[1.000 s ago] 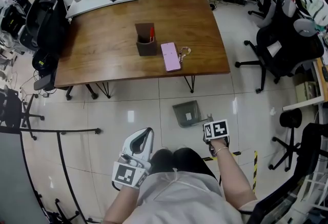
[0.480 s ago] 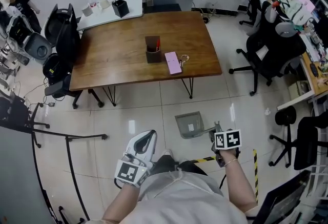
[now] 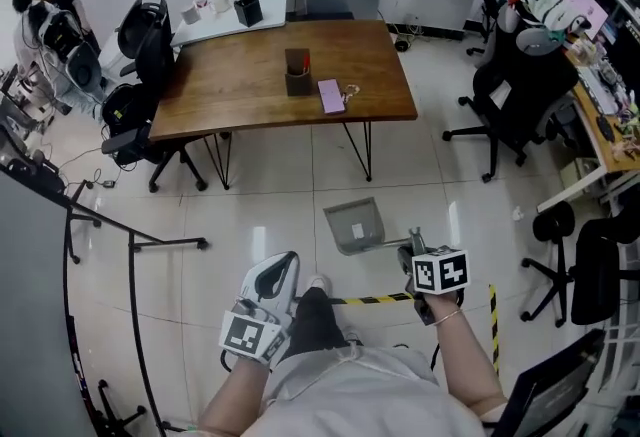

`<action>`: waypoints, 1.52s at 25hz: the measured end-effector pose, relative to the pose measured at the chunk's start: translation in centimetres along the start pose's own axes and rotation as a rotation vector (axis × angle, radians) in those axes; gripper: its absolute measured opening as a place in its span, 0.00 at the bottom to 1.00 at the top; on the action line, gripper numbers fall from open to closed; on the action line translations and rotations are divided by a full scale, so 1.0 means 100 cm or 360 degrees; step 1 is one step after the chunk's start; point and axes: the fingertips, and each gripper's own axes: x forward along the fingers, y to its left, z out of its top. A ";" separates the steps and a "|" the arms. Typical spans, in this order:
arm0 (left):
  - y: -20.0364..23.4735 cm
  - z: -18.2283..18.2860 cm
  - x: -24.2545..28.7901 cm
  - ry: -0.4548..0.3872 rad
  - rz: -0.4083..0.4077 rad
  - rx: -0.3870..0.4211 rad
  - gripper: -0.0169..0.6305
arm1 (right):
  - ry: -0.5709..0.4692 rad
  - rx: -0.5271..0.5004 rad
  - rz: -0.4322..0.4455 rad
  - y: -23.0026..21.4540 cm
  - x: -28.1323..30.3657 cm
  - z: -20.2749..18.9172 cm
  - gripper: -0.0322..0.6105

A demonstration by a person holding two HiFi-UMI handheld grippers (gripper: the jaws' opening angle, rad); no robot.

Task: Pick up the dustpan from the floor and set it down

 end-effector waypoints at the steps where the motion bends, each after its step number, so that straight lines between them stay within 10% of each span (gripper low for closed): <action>1: -0.010 -0.001 -0.011 -0.0006 0.0029 0.0011 0.05 | 0.0001 -0.0032 0.0014 0.006 -0.008 -0.008 0.05; 15: -0.061 0.007 -0.075 -0.0026 0.0076 0.0018 0.05 | -0.0002 -0.0066 -0.0001 0.026 -0.054 -0.073 0.05; 38: -0.070 0.013 -0.056 -0.0109 0.0114 0.0146 0.05 | -0.0064 -0.0038 0.0126 0.004 -0.052 -0.059 0.05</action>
